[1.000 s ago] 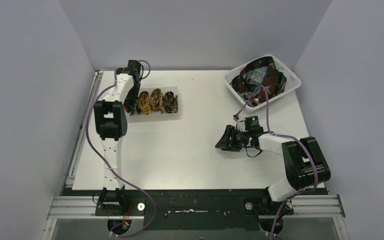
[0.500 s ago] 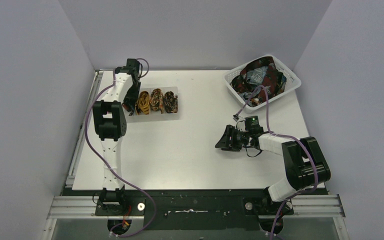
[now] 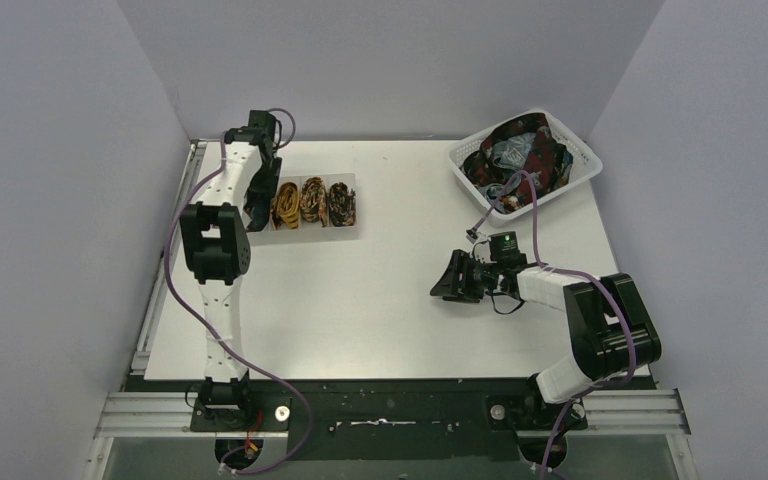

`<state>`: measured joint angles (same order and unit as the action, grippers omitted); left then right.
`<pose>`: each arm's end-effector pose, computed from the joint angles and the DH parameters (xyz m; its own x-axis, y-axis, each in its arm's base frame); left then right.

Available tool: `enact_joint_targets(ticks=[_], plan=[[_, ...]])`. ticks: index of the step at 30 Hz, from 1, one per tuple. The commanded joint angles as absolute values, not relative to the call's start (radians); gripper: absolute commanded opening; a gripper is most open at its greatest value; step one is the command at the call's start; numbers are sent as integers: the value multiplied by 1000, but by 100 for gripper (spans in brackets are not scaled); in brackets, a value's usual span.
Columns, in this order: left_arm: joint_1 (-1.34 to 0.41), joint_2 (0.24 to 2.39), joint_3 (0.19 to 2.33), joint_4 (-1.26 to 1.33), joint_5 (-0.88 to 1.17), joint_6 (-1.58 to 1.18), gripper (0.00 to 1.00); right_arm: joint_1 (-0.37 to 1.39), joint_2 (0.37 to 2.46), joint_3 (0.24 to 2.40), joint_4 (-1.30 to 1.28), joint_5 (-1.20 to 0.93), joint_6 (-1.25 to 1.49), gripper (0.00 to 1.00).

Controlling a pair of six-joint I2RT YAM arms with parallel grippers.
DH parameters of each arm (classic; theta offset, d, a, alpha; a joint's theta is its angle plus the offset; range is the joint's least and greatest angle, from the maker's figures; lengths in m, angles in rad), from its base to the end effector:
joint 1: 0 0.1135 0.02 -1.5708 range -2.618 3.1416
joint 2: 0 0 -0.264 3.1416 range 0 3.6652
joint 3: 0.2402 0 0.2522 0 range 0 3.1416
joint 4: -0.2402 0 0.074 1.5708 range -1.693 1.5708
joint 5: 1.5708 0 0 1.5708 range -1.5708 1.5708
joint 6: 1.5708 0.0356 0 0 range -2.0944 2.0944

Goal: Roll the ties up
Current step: Place the tie in the storage box, then reset both arms

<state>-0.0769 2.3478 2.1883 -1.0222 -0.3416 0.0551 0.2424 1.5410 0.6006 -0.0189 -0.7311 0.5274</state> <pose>0.4967 -0.0263 0.2226 -0.9241 0.1233 -0.3617 -0.0034 0.9438 0.3304 0.2493 0.0861 0.1326 -0.9641 0.1476 -0.2209 -0.0759 0.6439 0.7613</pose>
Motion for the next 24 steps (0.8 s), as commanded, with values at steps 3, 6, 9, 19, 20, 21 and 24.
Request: enact_joint_targets(ticks=[3, 6, 9, 19, 20, 21, 24], plan=[[-74, 2252, 2210, -1039, -336, 45, 51, 238, 1554, 583, -51, -673, 495, 48], [-80, 2225, 2180, -1036, -338, 44, 50, 238, 1557, 581, -48, -673, 494, 48], [-84, 2200, 2146, -1034, -322, 44, 43, 238, 1563, 581, -46, -674, 494, 48], [-83, 2186, 2005, -938, -281, 43, 11, 238, 1575, 583, -46, -681, 488, 48], [-83, 2196, 2006, -935, -276, 43, 11, 239, 1576, 583, -46, -682, 487, 48], [-84, 2204, 2008, -934, -270, 42, 9, 238, 1578, 583, -49, -683, 486, 48], [-87, 2219, 2015, -937, -261, 31, 5, 238, 1574, 581, -50, -680, 486, 48]])
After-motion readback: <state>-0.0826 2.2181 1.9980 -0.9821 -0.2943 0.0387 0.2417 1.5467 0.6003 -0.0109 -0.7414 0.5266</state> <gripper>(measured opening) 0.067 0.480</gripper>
